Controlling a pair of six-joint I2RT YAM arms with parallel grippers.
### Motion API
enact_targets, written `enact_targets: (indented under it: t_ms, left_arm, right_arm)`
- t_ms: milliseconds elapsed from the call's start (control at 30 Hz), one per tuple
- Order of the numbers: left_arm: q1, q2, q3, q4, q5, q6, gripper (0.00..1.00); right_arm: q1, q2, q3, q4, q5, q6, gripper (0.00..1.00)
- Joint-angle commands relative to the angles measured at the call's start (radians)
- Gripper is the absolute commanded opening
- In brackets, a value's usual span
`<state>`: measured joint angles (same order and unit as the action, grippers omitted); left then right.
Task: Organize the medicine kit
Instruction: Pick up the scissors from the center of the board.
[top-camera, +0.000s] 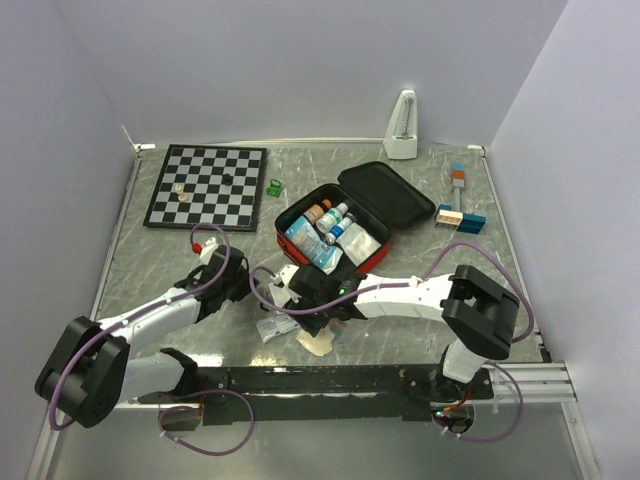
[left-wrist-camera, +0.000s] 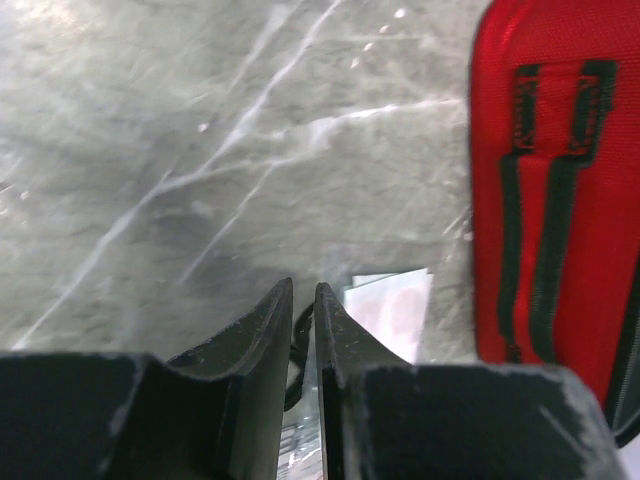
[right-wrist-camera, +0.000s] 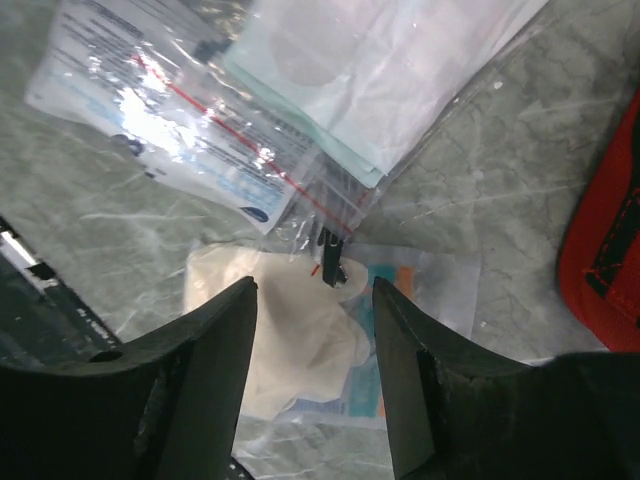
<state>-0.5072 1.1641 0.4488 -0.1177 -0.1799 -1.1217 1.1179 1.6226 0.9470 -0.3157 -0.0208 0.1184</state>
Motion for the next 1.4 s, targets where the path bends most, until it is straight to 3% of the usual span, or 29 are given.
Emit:
enact_targets:
  t_ms: [0,333,800,1133,1367]
  left_arm:
    - [0.006,0.022,0.036,0.049,0.025,0.008,0.21]
    - [0.004,0.008,0.005,0.055,0.020,-0.003,0.21]
    - [0.004,0.019,-0.019,0.075,0.034,-0.010,0.21]
    - [0.004,0.008,-0.027,0.075,0.039,-0.012,0.21]
    - [0.004,0.003,-0.028,0.075,0.040,-0.010,0.21]
  right_arm:
    - [0.002,0.034,0.004,0.043,0.070,0.018,0.58]
    - [-0.018,0.074,-0.004,0.105,0.107,0.024,0.56]
    - [-0.018,0.082,-0.060,0.135,0.087,0.041,0.25]
    - [-0.017,-0.009,-0.042,0.086,0.104,0.032,0.10]
    - [-0.013,-0.088,-0.031,0.040,0.093,0.021,0.06]
